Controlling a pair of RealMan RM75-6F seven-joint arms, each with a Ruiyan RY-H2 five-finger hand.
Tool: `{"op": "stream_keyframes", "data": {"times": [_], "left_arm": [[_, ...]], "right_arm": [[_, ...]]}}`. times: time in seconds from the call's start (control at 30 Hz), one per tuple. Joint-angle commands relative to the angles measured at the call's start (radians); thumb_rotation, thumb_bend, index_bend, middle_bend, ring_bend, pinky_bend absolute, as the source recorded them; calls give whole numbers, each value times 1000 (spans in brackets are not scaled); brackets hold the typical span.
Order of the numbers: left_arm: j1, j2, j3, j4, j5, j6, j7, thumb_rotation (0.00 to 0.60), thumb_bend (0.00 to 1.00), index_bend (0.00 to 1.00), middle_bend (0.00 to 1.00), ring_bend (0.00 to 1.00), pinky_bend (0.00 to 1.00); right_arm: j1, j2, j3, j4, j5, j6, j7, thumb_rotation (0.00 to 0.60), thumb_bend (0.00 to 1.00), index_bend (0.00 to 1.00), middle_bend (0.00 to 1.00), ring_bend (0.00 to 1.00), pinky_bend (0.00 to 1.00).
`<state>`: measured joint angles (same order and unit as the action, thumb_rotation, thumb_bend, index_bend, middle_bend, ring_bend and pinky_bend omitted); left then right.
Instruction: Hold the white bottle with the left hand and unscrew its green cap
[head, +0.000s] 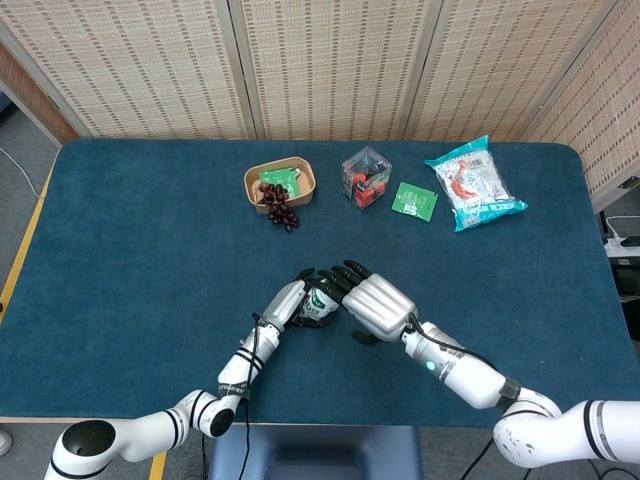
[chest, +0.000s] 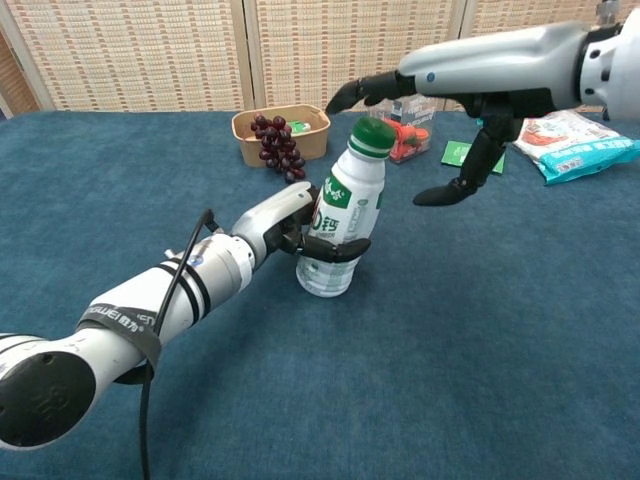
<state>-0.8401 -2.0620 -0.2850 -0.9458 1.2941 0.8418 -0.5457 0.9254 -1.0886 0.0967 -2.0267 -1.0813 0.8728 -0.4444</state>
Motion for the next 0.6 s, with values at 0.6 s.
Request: {"op": "stream_keyframes", "data": {"times": [0.6], "left_arm": [[2, -1, 4, -1, 1, 3, 7, 600, 822, 773, 814, 291, 0]], "right_arm": [[-14, -46, 6, 67, 60, 53, -50, 600, 220, 87, 0, 0, 0]]}}
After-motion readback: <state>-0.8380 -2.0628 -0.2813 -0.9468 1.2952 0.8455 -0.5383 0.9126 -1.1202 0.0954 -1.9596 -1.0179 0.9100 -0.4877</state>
